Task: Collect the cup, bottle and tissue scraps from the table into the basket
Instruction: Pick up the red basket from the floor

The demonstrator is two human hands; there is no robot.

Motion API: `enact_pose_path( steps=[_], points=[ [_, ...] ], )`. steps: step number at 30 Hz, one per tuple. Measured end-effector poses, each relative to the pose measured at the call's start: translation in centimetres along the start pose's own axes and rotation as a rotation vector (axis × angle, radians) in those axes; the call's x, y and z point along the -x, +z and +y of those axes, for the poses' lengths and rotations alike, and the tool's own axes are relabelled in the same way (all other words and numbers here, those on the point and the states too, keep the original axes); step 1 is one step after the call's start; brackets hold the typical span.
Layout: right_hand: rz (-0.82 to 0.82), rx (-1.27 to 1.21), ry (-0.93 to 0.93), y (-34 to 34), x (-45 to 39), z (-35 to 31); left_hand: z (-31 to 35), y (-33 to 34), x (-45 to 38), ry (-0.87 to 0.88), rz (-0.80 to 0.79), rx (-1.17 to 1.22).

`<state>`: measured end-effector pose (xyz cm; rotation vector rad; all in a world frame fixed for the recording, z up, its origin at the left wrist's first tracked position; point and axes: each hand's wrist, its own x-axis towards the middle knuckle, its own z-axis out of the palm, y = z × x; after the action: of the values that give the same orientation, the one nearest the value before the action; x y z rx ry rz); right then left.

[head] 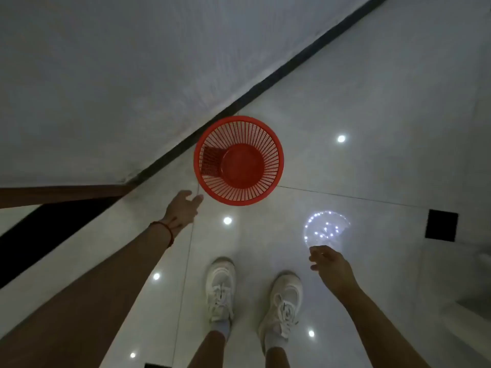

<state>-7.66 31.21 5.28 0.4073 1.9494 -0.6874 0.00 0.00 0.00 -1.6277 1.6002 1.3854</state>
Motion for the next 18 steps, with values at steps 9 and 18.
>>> enact_pose_path(
  steps=[9, 18],
  points=[
    [-0.018, 0.037, -0.009, 3.5, -6.4, 2.3, 1.4, 4.1, -6.6, 0.103, 0.09, 0.229],
    [-0.025, 0.027, 0.007, 2.3, -3.5, 2.9, -0.3, 3.1, -1.9, 0.053, 0.116, 0.242]
  ],
)
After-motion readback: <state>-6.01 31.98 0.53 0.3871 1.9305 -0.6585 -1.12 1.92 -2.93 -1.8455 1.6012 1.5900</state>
